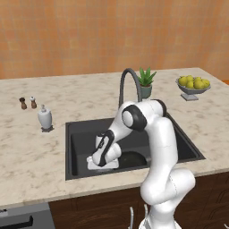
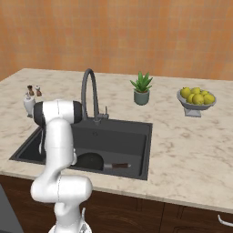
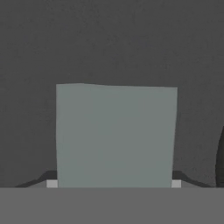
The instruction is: Pick the pan and sponge and place them into the sink. Then turn on the water.
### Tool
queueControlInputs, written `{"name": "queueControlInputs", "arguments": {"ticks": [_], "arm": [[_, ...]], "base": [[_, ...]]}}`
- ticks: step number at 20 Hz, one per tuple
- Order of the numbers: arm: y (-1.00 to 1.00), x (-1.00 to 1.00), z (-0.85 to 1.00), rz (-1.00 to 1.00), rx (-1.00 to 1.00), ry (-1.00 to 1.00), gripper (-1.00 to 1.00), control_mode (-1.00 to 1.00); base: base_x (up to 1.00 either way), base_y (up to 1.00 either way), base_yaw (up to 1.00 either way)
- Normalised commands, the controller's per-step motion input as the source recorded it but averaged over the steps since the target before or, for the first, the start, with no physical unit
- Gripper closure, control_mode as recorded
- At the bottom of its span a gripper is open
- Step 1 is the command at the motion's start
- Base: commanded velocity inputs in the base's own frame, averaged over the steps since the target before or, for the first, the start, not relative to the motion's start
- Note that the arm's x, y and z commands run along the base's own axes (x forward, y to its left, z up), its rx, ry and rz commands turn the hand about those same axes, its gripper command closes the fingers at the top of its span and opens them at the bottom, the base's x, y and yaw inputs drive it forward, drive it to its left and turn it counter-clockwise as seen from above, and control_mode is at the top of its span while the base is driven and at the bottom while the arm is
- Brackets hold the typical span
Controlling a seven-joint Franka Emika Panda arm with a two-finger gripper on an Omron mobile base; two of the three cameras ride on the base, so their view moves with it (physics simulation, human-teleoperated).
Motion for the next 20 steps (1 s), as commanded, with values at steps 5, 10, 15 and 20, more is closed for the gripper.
{"name": "queueControlInputs", "arguments": {"ticks": [5,10,15,20], "arm": [[-0.03,0.00,0.04,0.00,0.08,-0.06,-1.00,-1.00],[-0.08,0.00,0.13,0.00,0.04,-0.08,-1.00,-1.00],[-0.08,-0.16,0.53,0.00,0.03,-0.14,-1.00,-1.00],[0.00,-0.42,0.99,0.00,0.00,-0.26,-1.00,-1.00]], "base": [[0.00,0.00,0.00],[0.00,0.00,0.00],[0.00,0.00,0.00],[0.00,0.00,0.00]]}}
